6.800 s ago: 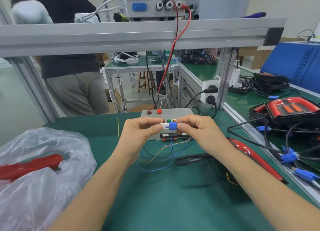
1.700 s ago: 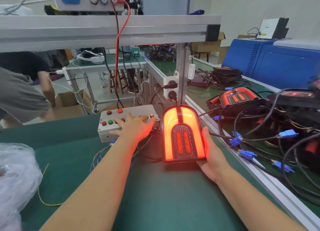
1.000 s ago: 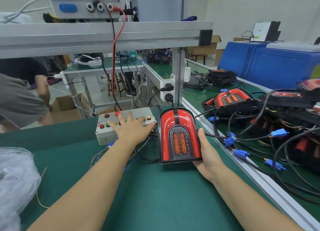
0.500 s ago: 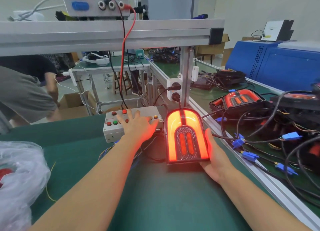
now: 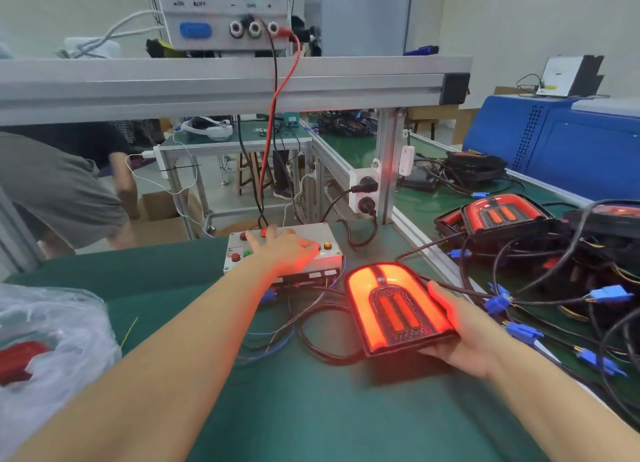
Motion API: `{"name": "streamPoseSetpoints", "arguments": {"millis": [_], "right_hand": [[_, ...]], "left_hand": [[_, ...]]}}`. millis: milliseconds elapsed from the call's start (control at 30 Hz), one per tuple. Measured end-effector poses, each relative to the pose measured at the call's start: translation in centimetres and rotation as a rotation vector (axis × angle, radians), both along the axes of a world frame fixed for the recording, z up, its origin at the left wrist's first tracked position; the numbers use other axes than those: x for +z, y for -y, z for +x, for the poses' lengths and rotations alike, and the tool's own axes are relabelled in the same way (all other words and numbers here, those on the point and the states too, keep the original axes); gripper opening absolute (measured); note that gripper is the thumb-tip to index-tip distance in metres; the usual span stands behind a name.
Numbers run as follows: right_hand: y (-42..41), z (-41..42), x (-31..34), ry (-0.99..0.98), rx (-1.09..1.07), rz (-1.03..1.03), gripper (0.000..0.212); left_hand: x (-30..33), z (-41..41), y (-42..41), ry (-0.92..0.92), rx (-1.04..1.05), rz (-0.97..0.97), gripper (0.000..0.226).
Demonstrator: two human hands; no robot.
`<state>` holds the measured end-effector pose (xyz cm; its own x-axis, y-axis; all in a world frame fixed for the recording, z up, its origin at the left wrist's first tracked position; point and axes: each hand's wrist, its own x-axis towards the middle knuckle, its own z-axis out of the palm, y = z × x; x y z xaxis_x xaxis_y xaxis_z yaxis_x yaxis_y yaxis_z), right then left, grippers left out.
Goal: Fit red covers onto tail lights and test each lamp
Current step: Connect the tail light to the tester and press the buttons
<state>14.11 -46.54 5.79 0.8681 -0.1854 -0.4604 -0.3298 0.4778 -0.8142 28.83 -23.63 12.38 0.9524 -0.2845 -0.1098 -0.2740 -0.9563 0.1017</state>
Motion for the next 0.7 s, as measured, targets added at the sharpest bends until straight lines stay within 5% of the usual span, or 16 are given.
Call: {"name": "streamPoseSetpoints", "arguments": {"millis": [300, 533, 700], "right_hand": [[0.7, -0.2, 0.1, -0.053, -0.02, -0.026, 0.031], [1.6, -0.9, 0.9, -0.059, 0.045, -0.124, 0.029], [1.2, -0.9, 1.4, -0.046, 0.05, -0.16, 0.028]], "left_hand": [[-0.2, -0.1, -1.1, -0.013, -0.079, -0.011, 0.038], [1.1, -0.2, -3.4, 0.38, -0.027, -0.397, 0.041], [1.6, -0.6, -6.0, 0.441, 0.086, -0.45, 0.042]]}}
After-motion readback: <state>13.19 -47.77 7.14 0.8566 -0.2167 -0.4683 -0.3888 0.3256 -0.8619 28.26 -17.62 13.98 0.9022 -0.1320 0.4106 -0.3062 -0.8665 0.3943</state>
